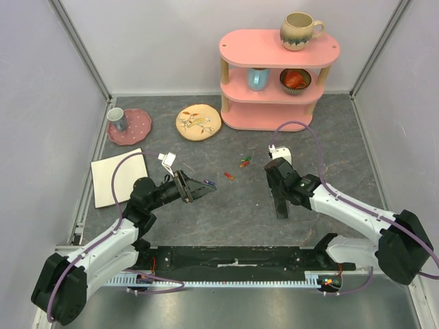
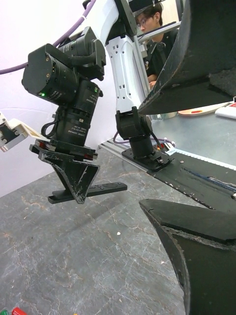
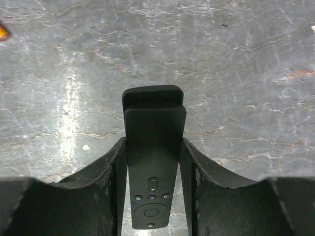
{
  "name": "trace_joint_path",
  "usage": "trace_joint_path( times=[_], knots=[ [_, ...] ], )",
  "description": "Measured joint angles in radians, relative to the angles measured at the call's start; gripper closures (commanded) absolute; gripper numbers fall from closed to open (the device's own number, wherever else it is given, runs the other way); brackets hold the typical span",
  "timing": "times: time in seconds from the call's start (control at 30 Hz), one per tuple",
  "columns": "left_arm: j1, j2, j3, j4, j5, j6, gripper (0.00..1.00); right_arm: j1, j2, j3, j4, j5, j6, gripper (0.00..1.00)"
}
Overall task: Load the batteries into the remote control
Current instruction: Adjust the remote control.
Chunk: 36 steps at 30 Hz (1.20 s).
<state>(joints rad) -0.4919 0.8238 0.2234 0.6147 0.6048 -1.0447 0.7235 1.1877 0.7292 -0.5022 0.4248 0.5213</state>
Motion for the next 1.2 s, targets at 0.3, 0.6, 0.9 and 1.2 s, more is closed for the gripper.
trace_joint_path(
  times=[0.3, 0.6, 0.9, 1.2],
  knots=[
    [0.000, 0.002, 0.000, -0.008, -0.002, 0.000, 0.27, 0.001, 0.013, -0.011, 0.072, -0.090, -0.020, 0.89],
    [0.000, 0.006, 0.000, -0.050, -0.002, 0.014, 0.28, 0.026, -0.098, -0.048, 0.181, -0.401, -0.178, 0.98],
    [0.000, 0.033, -0.016, -0.055, -0.018, 0.009, 0.25, 0.061, -0.188, -0.031, 0.275, -0.511, -0.158, 1.00],
    [-0.076, 0.003, -0.166, 0.201, -0.148, -0.089, 0.21, 0.061, -0.296, -0.125, 0.738, -0.576, 0.079, 1.00]
  ],
)
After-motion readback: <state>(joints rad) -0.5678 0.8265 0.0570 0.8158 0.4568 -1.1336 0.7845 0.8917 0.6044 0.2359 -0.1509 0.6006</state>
